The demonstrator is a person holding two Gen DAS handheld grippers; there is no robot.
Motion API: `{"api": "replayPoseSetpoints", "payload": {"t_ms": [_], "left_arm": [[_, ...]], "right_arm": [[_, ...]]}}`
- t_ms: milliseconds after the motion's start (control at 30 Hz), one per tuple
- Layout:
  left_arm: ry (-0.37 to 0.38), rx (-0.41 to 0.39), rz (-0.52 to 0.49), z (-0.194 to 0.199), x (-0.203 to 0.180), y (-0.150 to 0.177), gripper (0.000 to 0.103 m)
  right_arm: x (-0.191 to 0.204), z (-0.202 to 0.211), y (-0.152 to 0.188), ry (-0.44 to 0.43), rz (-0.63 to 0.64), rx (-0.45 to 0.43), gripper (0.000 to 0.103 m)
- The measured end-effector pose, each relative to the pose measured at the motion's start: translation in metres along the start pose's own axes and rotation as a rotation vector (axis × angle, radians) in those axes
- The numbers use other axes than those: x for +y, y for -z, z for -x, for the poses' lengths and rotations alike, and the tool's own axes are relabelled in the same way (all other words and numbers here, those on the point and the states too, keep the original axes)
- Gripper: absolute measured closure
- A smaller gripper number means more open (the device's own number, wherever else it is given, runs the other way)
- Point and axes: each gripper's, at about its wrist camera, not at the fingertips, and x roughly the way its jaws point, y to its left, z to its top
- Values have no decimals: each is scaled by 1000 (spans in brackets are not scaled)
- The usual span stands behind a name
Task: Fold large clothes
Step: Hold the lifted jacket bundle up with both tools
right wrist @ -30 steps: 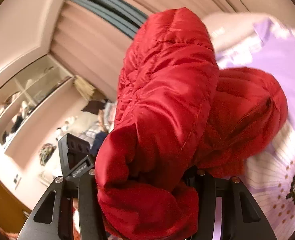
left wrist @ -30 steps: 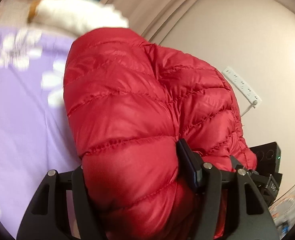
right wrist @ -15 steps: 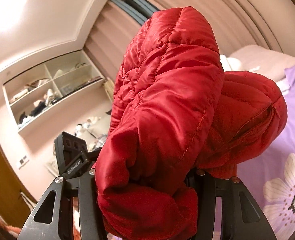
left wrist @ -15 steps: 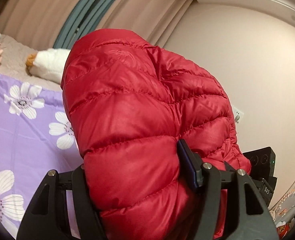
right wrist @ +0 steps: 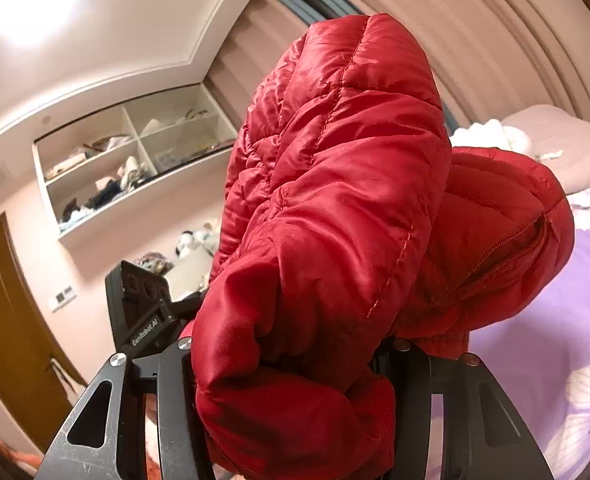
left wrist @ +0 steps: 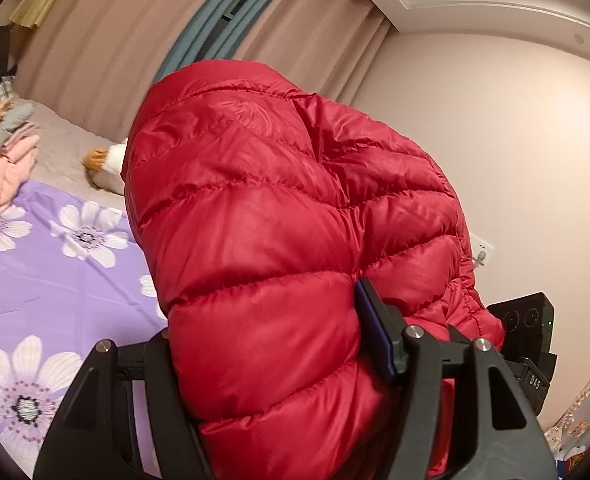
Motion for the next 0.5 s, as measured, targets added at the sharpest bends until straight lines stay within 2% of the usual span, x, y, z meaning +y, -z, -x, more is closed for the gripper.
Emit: {"api": "replayPoseSetpoints", "payload": {"t_ms": [500], "left_arm": [[-130, -49, 46, 32, 44, -6, 40]], "right_arm": [[-8, -37, 2, -84, 2, 108, 50]]}}
